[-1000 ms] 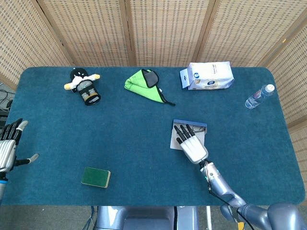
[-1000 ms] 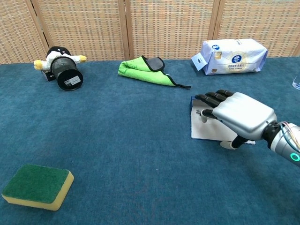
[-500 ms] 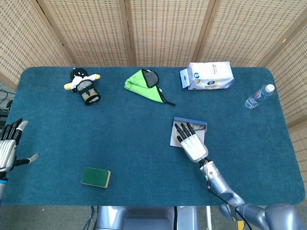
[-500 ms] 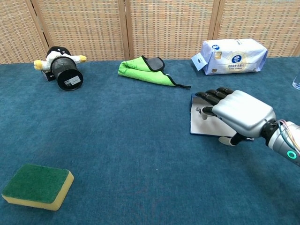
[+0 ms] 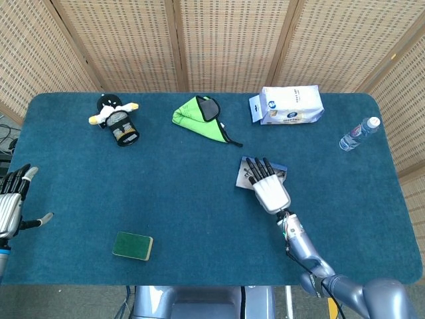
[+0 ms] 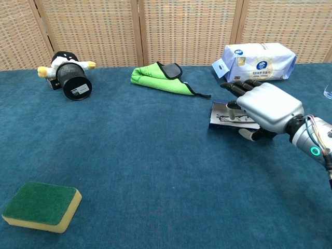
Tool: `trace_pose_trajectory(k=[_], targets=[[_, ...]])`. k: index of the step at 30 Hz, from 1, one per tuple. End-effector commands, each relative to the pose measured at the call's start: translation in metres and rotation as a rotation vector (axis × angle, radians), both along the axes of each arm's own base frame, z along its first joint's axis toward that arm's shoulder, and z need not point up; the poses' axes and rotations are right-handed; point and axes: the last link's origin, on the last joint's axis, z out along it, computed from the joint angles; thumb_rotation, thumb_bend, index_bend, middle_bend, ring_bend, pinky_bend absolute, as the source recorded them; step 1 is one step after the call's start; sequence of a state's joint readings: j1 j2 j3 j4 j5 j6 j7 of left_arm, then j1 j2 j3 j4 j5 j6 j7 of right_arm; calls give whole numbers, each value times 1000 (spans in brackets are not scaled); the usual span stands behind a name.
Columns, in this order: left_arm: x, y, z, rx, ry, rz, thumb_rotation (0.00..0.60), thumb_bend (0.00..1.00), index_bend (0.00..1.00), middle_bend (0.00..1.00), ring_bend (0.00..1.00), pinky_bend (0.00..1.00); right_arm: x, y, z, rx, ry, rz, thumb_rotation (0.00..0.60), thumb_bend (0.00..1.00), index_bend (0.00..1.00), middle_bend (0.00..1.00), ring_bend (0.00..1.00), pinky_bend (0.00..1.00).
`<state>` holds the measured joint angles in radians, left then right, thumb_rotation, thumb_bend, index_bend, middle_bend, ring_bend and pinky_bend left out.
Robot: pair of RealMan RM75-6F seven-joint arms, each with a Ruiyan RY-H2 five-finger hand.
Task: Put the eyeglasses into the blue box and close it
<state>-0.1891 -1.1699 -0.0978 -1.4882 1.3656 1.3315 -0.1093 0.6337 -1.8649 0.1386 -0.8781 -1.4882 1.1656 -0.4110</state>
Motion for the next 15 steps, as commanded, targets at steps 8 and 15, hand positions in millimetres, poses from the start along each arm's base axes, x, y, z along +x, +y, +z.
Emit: trace_pose_trajectory(k=[8,15], targets=[[0,0,0,-1,0,3,600,0,0,0,0,0,-10,-8,-6,30,42,-56,600,414,480,7,0,83],[1,0,0,1,-4,0,600,0,0,0,0,0,-11,-5,-4,56,7,-67,600,528,655,57,0,83]])
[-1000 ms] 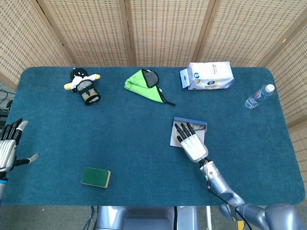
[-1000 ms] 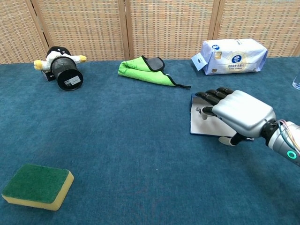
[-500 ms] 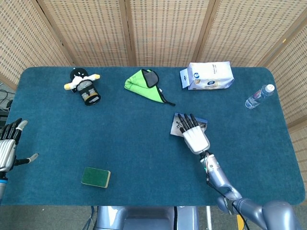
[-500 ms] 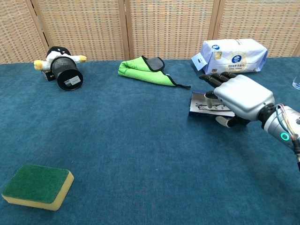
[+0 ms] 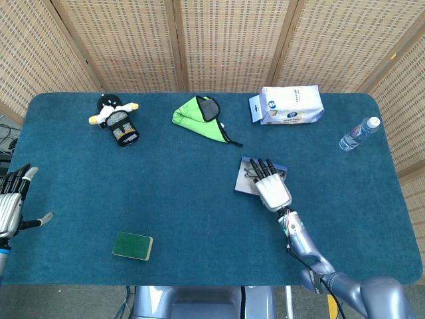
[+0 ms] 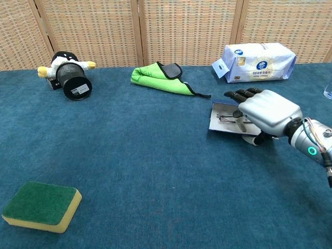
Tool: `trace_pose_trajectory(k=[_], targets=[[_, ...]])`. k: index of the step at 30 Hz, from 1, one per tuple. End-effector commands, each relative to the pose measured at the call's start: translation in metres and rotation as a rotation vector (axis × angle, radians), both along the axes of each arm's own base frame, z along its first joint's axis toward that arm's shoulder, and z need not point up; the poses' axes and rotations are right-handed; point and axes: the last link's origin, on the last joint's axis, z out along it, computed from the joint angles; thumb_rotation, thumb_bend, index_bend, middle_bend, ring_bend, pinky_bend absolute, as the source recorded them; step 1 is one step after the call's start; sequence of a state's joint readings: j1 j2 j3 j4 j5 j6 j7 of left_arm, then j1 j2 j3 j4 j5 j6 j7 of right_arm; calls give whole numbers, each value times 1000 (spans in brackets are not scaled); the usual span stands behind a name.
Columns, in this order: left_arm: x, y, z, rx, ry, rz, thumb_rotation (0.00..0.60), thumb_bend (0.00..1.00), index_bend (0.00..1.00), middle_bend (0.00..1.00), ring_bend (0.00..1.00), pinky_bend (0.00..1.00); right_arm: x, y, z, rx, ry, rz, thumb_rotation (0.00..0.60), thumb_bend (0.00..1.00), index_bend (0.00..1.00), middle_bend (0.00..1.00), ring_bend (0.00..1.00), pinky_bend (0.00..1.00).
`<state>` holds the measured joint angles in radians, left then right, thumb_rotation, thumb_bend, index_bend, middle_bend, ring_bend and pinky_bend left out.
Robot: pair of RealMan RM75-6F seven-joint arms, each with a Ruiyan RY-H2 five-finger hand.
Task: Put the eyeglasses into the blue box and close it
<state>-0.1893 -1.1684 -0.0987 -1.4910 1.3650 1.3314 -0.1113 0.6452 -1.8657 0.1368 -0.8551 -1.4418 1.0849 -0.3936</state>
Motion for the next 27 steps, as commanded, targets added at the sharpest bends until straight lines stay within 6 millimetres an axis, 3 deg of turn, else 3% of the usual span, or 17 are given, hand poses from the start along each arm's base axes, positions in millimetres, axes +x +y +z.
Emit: trace_pose_trajectory(k=[1,13,20,27], targets=[[0,0,0,0,-1,0,600,0,0,0,0,0,0,2,3,6,-16,5,600,539,664,65,0,83],[1,-1,0,-3,0,-2,600,0,0,0,0,0,8,23,27,50,-53,102,600,555,687,93,0,83],[1,-1,0,-4,1,-3,600,0,0,0,0,0,15,46,50,110,-79,167,600,554,689,100,0,83],[0,-1,0,-3,2,0,600,0,0,0,0,0,15,67,58,169,-68,211,600,554,690,105,0,83]])
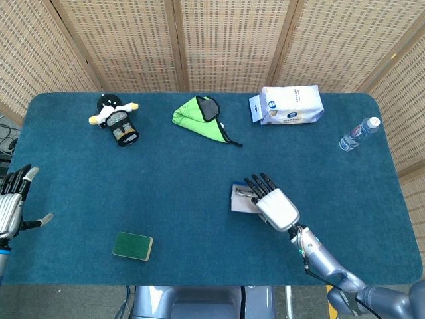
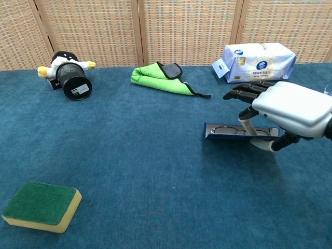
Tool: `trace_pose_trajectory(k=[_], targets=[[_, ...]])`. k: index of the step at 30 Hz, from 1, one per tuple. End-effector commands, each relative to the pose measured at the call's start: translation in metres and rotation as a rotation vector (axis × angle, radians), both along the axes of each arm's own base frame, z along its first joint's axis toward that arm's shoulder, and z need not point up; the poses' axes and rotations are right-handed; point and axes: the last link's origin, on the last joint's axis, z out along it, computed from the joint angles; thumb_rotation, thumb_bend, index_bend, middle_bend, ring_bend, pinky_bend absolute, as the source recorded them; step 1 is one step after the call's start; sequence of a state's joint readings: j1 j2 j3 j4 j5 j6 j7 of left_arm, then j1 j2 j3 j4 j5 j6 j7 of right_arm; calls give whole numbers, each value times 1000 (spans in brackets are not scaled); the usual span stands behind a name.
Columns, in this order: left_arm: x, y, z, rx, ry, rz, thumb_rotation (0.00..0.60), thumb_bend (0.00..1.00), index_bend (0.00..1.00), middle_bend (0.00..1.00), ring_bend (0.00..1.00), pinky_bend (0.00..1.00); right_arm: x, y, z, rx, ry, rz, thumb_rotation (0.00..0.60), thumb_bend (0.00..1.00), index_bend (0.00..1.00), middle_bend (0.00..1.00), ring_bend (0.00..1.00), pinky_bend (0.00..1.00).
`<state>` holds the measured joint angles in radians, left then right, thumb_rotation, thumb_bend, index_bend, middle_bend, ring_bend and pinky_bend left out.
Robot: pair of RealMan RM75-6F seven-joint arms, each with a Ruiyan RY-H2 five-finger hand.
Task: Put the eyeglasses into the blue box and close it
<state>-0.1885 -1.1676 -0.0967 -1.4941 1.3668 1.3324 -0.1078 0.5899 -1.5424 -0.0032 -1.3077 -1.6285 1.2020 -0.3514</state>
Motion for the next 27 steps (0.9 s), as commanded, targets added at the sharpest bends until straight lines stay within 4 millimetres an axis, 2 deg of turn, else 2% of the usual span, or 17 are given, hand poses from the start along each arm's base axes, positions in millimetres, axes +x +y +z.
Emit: trace_pose_trajectory(k=[1,8,17,27], targets=[[0,0,0,-1,0,1,600,0,0,0,0,0,-2,10,3,23,13,24,600,555,690,105,0,83],[0,1,-1,-2,2,3,600,0,0,0,0,0,-4,17,5,52,53,46,600,555,690,105,0,83],[-1,0,-2,-6,4,4,600,0,0,0,0,0,-14,2,-2,87,154,-20,600,553,690,105,0,83],[0,0,-2,-9,4,6,600,0,0,0,0,0,-15,-11,-4,80,207,-48,600,551,690,105,0,83]])
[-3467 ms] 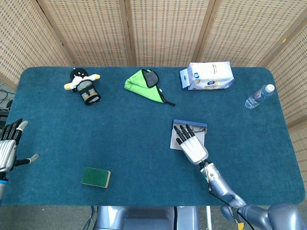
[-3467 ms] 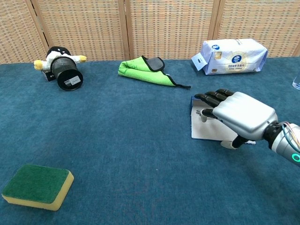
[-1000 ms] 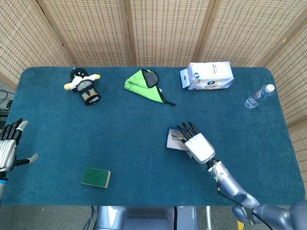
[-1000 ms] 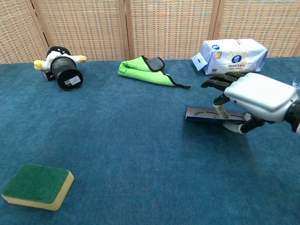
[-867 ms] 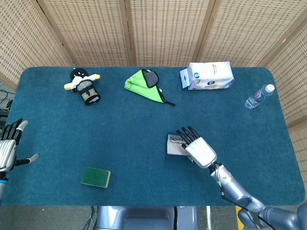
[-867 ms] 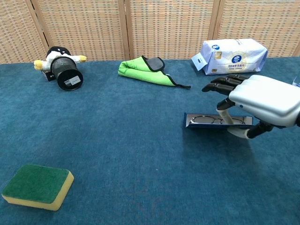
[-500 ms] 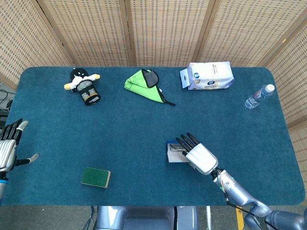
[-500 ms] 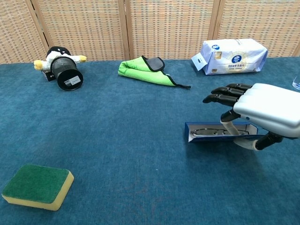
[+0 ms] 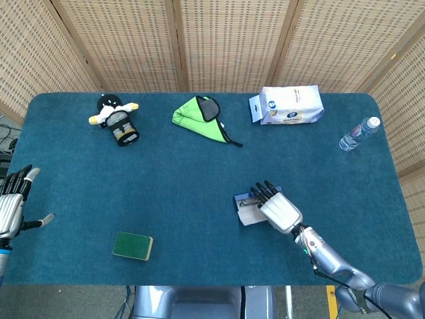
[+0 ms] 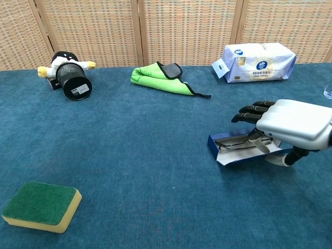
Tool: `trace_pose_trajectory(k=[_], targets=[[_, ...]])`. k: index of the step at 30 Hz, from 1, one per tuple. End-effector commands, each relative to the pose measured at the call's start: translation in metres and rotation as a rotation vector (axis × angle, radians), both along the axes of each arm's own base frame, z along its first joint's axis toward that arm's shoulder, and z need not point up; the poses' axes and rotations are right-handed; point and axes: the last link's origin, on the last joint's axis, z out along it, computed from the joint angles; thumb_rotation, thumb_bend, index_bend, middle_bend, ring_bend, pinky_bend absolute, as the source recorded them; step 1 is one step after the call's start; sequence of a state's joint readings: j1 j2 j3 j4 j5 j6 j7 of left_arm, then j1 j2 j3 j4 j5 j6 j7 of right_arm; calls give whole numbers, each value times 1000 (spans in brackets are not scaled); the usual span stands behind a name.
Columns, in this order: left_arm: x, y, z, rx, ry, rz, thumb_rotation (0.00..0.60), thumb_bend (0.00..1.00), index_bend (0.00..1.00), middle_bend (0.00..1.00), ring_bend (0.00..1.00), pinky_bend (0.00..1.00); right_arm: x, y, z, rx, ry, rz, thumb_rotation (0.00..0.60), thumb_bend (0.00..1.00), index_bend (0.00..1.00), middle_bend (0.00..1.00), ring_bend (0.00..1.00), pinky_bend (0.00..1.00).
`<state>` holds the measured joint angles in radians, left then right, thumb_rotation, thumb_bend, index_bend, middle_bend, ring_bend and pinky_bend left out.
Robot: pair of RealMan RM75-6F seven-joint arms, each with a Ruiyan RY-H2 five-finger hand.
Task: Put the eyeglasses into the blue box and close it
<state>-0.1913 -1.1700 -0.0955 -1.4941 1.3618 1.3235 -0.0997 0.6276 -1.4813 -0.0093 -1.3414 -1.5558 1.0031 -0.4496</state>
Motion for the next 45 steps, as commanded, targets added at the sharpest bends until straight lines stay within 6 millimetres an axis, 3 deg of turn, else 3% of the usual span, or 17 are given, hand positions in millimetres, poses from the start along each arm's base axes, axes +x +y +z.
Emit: trace_pose_trajectory(k=[1,35,40,45], targets=[[0,0,0,-1,0,0,600,0,0,0,0,0,2,-3,0,-5,2,1,600,552,690,105,0,83],[0,0,-1,-6,2,3,600,0,0,0,0,0,31,-52,-4,-88,10,-31,600,542,689,105,0,83],[0,0,0,-4,0,2,600,0,0,0,0,0,33,-56,-3,-111,-23,-48,600,517,618,105,0,83],[0,0,0,-5,0,3,600,0,0,0,0,0,35,-61,-4,-133,-58,-58,600,488,426,100,0,83]])
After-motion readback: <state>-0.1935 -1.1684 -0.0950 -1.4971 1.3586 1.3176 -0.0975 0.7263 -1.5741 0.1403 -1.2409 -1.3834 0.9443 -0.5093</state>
